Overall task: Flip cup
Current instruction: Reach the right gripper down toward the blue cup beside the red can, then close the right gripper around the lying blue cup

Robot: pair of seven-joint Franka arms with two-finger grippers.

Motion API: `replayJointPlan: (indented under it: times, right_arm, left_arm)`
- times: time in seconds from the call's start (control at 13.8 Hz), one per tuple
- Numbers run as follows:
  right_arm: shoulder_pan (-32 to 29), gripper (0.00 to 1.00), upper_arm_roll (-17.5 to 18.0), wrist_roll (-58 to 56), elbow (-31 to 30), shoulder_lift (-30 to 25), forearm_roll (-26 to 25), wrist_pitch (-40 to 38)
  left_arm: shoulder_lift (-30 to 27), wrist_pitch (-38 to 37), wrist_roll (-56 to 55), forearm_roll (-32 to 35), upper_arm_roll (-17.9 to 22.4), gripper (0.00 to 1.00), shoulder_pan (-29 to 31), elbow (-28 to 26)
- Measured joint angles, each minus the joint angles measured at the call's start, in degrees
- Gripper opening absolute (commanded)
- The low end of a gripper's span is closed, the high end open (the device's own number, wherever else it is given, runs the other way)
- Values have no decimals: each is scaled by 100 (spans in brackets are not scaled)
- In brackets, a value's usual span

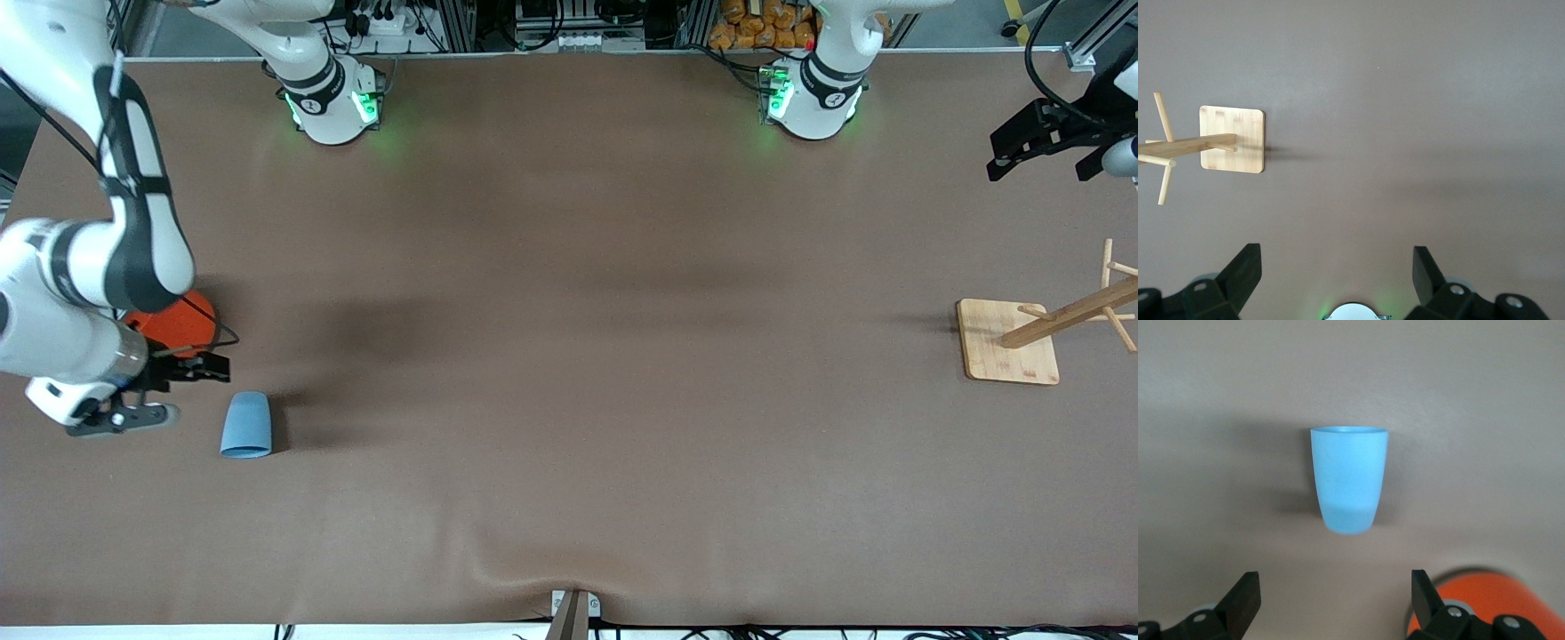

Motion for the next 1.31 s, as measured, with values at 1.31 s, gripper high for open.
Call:
replayJointPlan:
  times: [1.31]
  right_arm:
    - [-21, 100, 21, -740, 46, 1387, 0, 2174]
  left_arm:
    - [1, -11, 8, 0, -29, 100, 0, 0]
